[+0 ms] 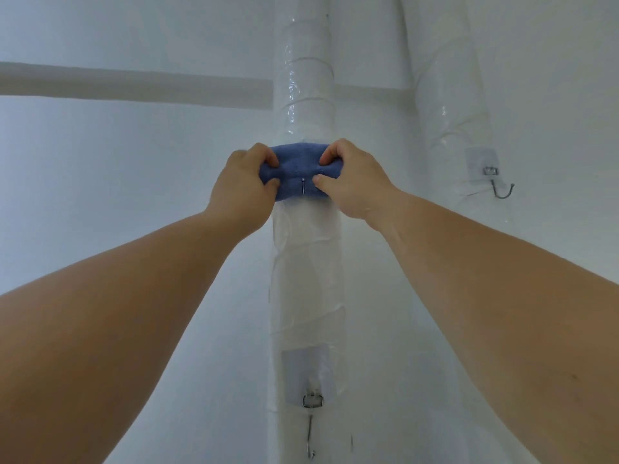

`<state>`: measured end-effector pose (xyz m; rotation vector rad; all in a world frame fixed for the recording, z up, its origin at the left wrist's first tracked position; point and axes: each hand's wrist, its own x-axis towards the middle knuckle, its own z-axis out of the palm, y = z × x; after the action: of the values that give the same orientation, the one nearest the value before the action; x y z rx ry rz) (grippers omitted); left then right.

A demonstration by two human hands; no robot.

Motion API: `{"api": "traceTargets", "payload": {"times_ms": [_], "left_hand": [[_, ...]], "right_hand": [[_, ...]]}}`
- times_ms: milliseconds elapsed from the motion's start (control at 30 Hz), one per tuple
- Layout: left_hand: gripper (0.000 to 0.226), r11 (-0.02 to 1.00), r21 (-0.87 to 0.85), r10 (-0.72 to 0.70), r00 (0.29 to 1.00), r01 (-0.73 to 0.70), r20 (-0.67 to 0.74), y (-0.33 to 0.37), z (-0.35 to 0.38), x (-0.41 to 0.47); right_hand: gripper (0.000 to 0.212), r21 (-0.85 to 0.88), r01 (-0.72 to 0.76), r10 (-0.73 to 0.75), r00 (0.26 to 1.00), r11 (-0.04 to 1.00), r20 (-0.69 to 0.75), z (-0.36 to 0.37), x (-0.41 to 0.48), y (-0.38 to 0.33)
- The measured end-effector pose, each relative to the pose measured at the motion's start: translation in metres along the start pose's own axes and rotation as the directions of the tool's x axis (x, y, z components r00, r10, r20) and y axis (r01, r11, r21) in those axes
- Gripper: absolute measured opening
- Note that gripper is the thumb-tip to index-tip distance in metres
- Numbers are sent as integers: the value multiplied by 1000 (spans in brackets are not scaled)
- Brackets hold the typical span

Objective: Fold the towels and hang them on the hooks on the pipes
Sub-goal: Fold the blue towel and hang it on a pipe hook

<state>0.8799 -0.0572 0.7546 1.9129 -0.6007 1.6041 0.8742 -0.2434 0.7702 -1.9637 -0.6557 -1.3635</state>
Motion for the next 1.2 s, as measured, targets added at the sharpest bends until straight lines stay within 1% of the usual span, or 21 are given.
{"api": "traceTargets", "payload": {"times_ms": [33,67,100,133,167,200,233,300,367,500,633,733,800,867,933,1033,1100,1200], "left_hand": [[41,962,255,101,995,-95,-9,1,1,-1],[55,885,430,191,981,-181,20,2,4,-3],[65,824,507,251,965,-251,70,4,6,-6],[69,799,520,284,952,-302,115,5,9,-8],[69,807,497,286,947,-320,146,5,13,-9],[68,840,450,258,953,-303,160,4,16,-9],[68,882,389,219,962,-266,161,2,19,-11],[74,933,290,169,971,-212,166,-3,25,-14],[82,935,274,178,967,-224,183,-7,30,-16],[91,922,260,246,951,-289,185,-19,37,-13],[94,916,231,292,941,-327,173,-28,42,-10],[94,915,235,292,940,-329,178,-28,42,-9],[94,914,248,274,940,-320,203,-26,39,-10],[95,907,279,250,936,-315,246,-22,34,-10],[96,883,341,223,928,-321,298,-18,26,-9],[99,812,474,178,917,-341,356,-10,14,-6],[101,783,524,148,919,-334,365,-2,8,-6],[103,776,546,130,927,-316,351,10,1,-13]], "right_hand": [[33,-231,68,-75,997,971,-24,2,-1,-1],[44,-421,136,-163,986,897,-29,4,-4,0],[55,-544,199,-242,970,815,-8,7,-6,2],[60,-622,251,-299,954,741,28,8,-9,4],[62,-674,278,-322,945,685,62,10,-10,7],[62,-701,278,-315,946,656,80,12,-10,10],[62,-707,267,-296,951,655,86,13,-10,13],[64,-666,255,-268,960,701,85,17,-10,17],[66,-598,269,-268,959,755,92,20,-9,21],[73,-458,282,-281,957,843,72,31,-9,34],[81,-375,296,-297,953,878,58,38,-7,40],[82,-345,293,-288,955,892,65,37,-8,39],[82,-359,272,-261,962,893,82,35,-9,36],[83,-414,252,-223,968,875,117,31,-10,32],[85,-508,241,-181,969,827,166,24,-10,26],[86,-636,242,-135,968,733,212,11,-10,14],[87,-668,247,-131,967,703,219,4,-12,7],[94,-657,241,-118,967,714,226,-2,-18,1]]}}
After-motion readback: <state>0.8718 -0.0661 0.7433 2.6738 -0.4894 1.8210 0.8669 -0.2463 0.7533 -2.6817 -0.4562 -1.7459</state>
